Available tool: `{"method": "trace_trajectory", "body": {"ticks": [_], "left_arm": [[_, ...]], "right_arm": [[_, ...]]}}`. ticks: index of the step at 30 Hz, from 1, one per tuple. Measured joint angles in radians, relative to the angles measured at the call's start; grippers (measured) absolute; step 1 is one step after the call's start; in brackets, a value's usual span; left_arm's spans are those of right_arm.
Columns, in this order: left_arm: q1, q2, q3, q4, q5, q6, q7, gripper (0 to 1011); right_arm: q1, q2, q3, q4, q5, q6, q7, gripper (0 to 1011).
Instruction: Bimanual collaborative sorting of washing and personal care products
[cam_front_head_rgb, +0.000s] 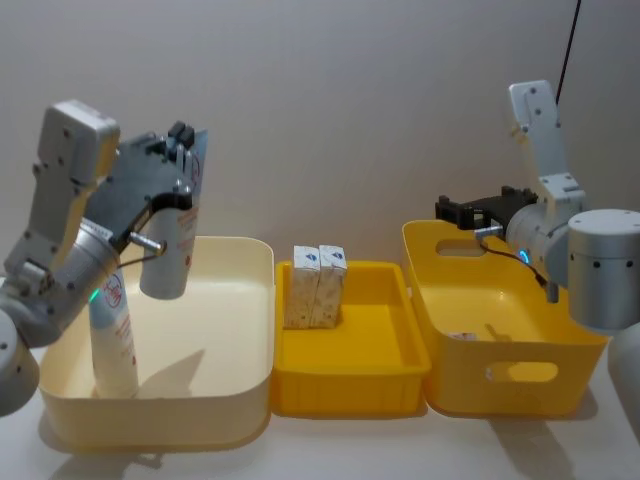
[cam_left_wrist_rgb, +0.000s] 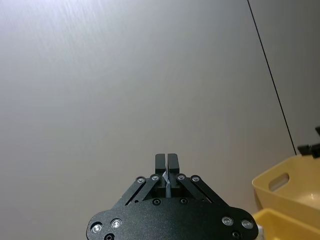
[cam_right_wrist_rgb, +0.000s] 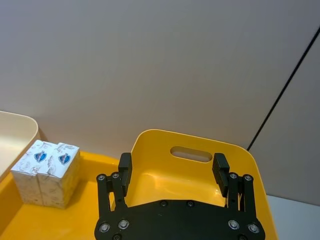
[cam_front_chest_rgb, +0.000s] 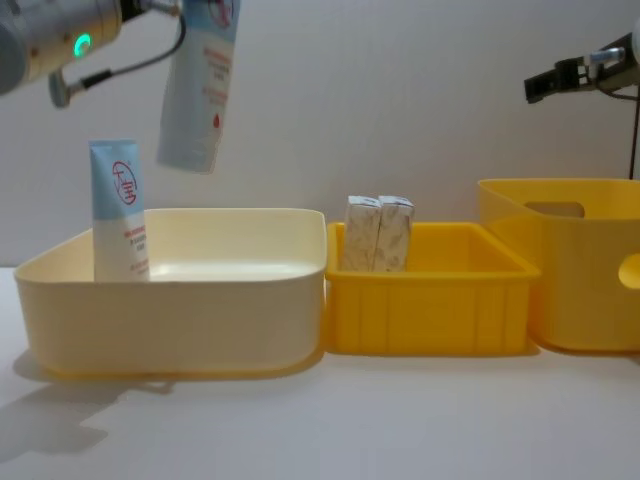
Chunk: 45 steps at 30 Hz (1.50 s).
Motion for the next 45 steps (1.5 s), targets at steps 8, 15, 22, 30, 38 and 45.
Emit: {"method": "trace_trajectory", "body": {"ticks": [8, 15, 22, 30, 38, 45], "left_arm": [[-0.035, -0.023, -0.019, 0.008, -0.033, -0.025, -0.026, 34], [-0.049, -0.044, -0.032, 0.017, -0.057, -0.034, -0.040, 34], [-0.055, -0.064, -0.039, 0.030, -0.075, -0.040, -0.051, 34], [-0.058, -0.082, -0.047, 0.041, -0.087, -0.042, -0.059, 34], [-0.054, -0.093, -0.056, 0.045, -0.093, -0.041, -0.062, 34], [-0.049, -0.100, -0.064, 0.044, -0.093, -0.039, -0.062, 35]], "right_arm": [[-0.001, 0.010, -0.016, -0.002, 0.015, -0.003, 0.069, 1001], [-0.001, 0.020, -0.033, -0.006, 0.039, -0.004, 0.158, 1001], [0.000, 0.030, -0.050, -0.007, 0.062, -0.005, 0.235, 1001], [0.009, 0.042, -0.078, 0.003, 0.099, -0.010, 0.348, 1001], [0.031, 0.048, -0.102, 0.040, 0.126, -0.024, 0.431, 1001], [0.052, 0.026, -0.104, 0.082, 0.150, -0.027, 0.454, 1001]]}}
